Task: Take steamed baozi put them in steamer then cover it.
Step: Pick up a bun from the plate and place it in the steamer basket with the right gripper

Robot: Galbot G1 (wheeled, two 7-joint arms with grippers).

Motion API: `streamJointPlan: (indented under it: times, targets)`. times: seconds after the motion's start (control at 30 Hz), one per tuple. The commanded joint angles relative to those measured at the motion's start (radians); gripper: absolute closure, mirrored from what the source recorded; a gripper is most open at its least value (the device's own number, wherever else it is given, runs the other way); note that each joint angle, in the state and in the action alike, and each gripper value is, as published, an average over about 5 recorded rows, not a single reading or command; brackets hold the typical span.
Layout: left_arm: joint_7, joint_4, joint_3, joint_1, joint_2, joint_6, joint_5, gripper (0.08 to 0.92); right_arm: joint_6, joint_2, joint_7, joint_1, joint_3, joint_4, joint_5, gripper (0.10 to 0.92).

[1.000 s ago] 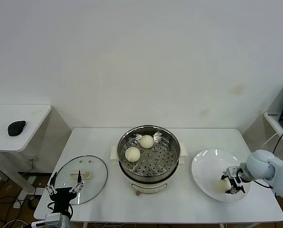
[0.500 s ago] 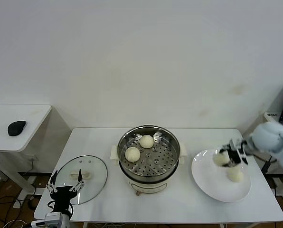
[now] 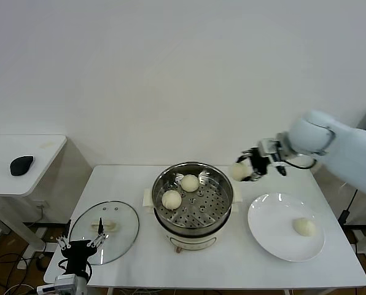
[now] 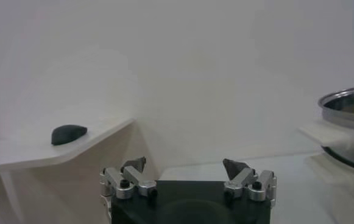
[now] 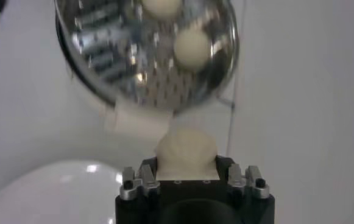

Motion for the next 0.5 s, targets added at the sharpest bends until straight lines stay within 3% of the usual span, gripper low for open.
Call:
streamJointPlan:
  times: [0.03,0.5]
  targets:
    - [-0.002,-0.003,-0.009,0.001,-0.01,-0.003,-0.003,0.177,0.131,0.264,0.018,0.092,-0.169,-0.028,-0.044,0.431]
    - [-0.004,-0.011,-0.028,0.002,-0.021,-0.004,-0.007,0.177,0.368,0.391,-0.006,0.016,-0.224,-0.095,-0.227,0.429]
